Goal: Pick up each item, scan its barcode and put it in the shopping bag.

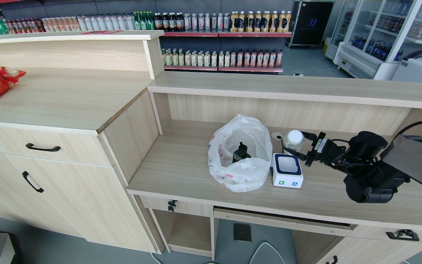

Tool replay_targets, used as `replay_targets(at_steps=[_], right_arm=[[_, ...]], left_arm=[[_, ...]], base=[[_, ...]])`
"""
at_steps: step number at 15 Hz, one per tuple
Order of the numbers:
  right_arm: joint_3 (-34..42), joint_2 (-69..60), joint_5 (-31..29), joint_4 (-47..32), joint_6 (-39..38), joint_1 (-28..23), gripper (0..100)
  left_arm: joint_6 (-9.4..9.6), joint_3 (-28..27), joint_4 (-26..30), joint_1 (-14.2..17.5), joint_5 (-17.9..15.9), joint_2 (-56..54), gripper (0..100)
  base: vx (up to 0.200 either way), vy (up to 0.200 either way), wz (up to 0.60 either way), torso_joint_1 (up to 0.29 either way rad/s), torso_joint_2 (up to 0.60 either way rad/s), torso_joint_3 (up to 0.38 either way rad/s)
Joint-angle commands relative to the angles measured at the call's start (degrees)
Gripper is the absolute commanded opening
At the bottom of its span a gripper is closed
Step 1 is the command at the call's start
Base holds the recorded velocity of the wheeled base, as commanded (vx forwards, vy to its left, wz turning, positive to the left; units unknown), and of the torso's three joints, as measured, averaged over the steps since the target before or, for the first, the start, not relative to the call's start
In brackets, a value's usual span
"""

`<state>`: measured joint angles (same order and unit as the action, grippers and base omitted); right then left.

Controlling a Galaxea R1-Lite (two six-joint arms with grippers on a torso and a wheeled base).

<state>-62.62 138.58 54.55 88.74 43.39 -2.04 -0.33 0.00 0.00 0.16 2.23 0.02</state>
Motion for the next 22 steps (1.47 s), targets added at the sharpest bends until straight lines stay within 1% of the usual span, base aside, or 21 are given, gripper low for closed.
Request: replay_targets(at_steps=[1,9,10,11,12,13,14,15,16,17,18,19,20,21,22], right_arm=[[0.0,-0.2,0.0,-0.1,0.0,-0.1,0],[0.1,-0.5,0.0,-0.3,-0.1,-0.3,0],[0.2,-1.7,0.0,-0.4,-1.0,-0.2,0],[1.0,-5.7,-0.1,-0.1,-7.8,0.4,0],[2.6,-11.0,-1.0,-1.8,-13.4,0.5,0],[5.5,-17.9,-4.7,-7.5,-17.5,0.5,0],[7.8,-25.3,-9.3,-16.0,-19.1,0.5,0],[9.2,-31.8,-11.9,-24.6,-20.4,-0.2,0],[9.8,-38.7,-12.6,-33.9,-23.3,-2.4,0],[11.2,-44.6,-12.5,-41.5,-26.2,-5.1,0],[12.8,-48.5,-12.5,-46.7,-26.0,-7.5,0],[14.7,-51.2,-12.6,-49.8,-25.2,-11.1,0],[16.6,-52.9,-12.8,-49.8,-24.9,-14.9,0],[17.3,-53.9,-13.2,-49.8,-25.0,-16.7,0],[18.5,-54.4,-14.8,-50.3,-24.9,-19.8,0]], left_arm=[[-0.02,0.0,0.0,0.0,0.1,0.0,100],[-0.02,0.0,0.0,0.0,0.0,0.0,100],[-0.02,0.0,0.0,0.0,0.0,0.0,100],[-0.02,0.0,0.0,0.0,0.1,0.0,100],[-0.02,0.0,0.0,0.0,0.1,0.0,100],[-0.02,0.0,0.0,-0.1,0.0,0.0,100],[-0.02,0.0,0.0,0.0,0.0,0.0,100],[-0.02,0.0,0.0,0.0,0.0,0.0,100],[-0.02,0.0,0.0,-0.1,0.0,0.0,100],[-0.02,0.0,0.0,0.0,0.0,0.0,100],[-0.02,0.0,0.0,0.0,0.0,0.0,100],[-0.02,0.0,0.0,0.0,0.0,0.0,100],[-0.02,0.0,0.0,0.0,0.1,0.0,100],[-0.02,0.0,0.0,0.0,0.0,0.0,100],[-0.02,0.0,0.0,0.0,0.0,0.0,100]], base=[[0.000,0.000,0.00,0.000,0.00,0.000],[0.000,0.000,0.00,0.000,0.00,0.000],[0.000,0.000,0.00,0.000,0.00,0.000],[0.000,0.000,0.00,0.000,0.00,0.000],[0.000,0.000,0.00,0.000,0.00,0.000],[0.000,0.000,0.00,0.000,0.00,0.000],[0.000,0.000,0.00,0.000,0.00,0.000],[0.000,0.000,0.00,0.000,0.00,0.000],[0.000,0.000,0.00,0.000,0.00,0.000],[0.000,0.000,0.00,0.000,0.00,0.000],[0.000,0.000,0.00,0.000,0.00,0.000],[0.000,0.000,0.00,0.000,0.00,0.000],[0.000,0.000,0.00,0.000,0.00,0.000],[0.000,0.000,0.00,0.000,0.00,0.000],[0.000,0.000,0.00,0.000,0.00,0.000]])
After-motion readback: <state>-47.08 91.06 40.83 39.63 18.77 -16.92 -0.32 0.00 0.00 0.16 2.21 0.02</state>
